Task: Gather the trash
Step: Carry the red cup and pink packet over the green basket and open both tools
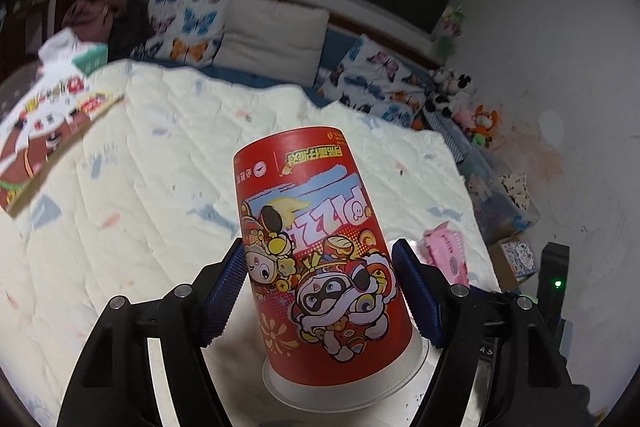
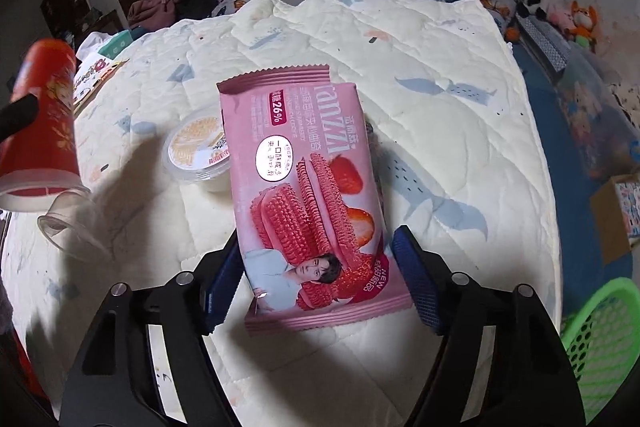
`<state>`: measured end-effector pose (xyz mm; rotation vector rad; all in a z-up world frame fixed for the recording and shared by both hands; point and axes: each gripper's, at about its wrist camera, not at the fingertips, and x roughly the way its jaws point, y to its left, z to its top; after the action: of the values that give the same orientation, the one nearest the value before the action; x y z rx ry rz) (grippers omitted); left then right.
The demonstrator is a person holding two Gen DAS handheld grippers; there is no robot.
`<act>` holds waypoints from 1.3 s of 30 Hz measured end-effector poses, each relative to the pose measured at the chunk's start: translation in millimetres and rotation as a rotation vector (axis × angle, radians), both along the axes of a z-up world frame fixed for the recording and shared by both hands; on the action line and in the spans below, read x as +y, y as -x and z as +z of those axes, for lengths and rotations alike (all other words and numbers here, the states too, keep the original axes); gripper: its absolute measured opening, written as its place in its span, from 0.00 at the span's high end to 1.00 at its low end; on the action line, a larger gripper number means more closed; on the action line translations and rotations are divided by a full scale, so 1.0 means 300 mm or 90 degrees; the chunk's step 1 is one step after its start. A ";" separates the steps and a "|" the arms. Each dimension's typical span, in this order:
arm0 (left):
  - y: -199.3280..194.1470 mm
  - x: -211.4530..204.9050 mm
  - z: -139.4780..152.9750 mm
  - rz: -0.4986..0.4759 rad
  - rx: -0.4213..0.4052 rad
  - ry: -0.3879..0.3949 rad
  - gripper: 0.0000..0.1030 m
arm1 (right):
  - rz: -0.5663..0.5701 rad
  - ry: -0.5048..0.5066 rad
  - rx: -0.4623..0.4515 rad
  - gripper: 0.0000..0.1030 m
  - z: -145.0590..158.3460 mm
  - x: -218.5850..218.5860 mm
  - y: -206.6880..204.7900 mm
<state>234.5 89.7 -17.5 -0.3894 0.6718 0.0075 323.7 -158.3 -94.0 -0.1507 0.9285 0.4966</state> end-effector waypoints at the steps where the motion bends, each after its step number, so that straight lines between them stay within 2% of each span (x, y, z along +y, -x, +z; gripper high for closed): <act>1: 0.005 -0.005 0.015 -0.001 -0.010 -0.008 0.32 | 0.000 -0.005 0.000 0.35 0.002 -0.003 0.003; 7: 0.018 -0.011 0.107 -0.008 -0.048 -0.013 0.32 | -0.013 -0.041 -0.012 0.43 0.043 -0.029 0.038; 10: 0.033 -0.043 0.148 -0.022 -0.065 -0.028 0.32 | -0.015 -0.058 -0.024 0.43 0.077 -0.050 0.076; 19: 0.057 -0.153 0.219 -0.077 -0.090 -0.014 0.32 | -0.043 -0.107 -0.054 0.43 0.165 -0.164 0.206; 23: 0.051 -0.219 0.216 -0.113 -0.084 0.005 0.32 | -0.074 -0.112 -0.070 0.43 0.193 -0.259 0.267; 28: 0.041 -0.330 0.205 -0.160 -0.081 0.005 0.32 | -0.130 -0.107 -0.076 0.43 0.199 -0.409 0.327; 35: 0.024 -0.512 0.188 -0.229 -0.070 0.010 0.32 | -0.247 -0.085 -0.061 0.43 0.150 -0.682 0.373; 39: 0.033 -0.604 0.172 -0.261 -0.063 -0.004 0.32 | -0.304 -0.082 -0.047 0.40 0.114 -0.817 0.396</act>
<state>224.7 -91.6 34.1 -0.2391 0.6438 -0.3970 205.0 -403.3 -59.8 0.1679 0.8234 0.1056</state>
